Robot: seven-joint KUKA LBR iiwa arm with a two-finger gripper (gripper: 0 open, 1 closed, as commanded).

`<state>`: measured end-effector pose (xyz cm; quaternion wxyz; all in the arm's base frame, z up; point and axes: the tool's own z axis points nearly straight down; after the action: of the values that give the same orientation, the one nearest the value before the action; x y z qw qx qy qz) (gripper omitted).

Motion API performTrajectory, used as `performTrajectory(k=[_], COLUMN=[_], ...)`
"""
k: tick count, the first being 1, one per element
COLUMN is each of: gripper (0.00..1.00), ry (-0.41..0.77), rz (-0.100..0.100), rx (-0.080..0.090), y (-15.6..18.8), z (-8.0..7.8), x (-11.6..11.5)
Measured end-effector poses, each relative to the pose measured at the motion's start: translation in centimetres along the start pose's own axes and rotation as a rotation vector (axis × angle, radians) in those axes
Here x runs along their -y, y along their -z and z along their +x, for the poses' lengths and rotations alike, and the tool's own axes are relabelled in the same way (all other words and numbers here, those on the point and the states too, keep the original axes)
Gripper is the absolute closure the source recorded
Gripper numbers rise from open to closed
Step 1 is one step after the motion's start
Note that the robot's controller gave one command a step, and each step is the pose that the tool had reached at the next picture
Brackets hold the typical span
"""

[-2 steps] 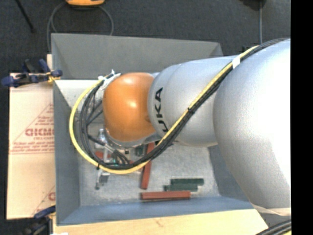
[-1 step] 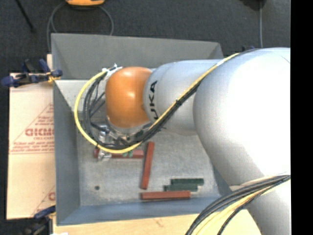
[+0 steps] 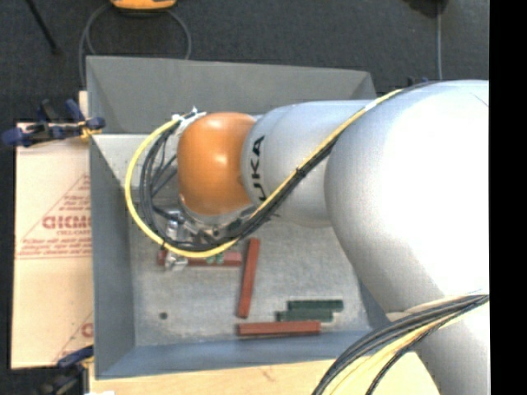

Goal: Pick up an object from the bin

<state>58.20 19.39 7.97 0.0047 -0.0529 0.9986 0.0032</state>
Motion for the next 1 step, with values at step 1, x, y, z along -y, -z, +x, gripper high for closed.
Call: performTrajectory(k=[1], gripper=[1.0], ry=[0.007], rz=[0.004], rx=[-0.007], y=[12.2], z=[0.2], x=[1.32])
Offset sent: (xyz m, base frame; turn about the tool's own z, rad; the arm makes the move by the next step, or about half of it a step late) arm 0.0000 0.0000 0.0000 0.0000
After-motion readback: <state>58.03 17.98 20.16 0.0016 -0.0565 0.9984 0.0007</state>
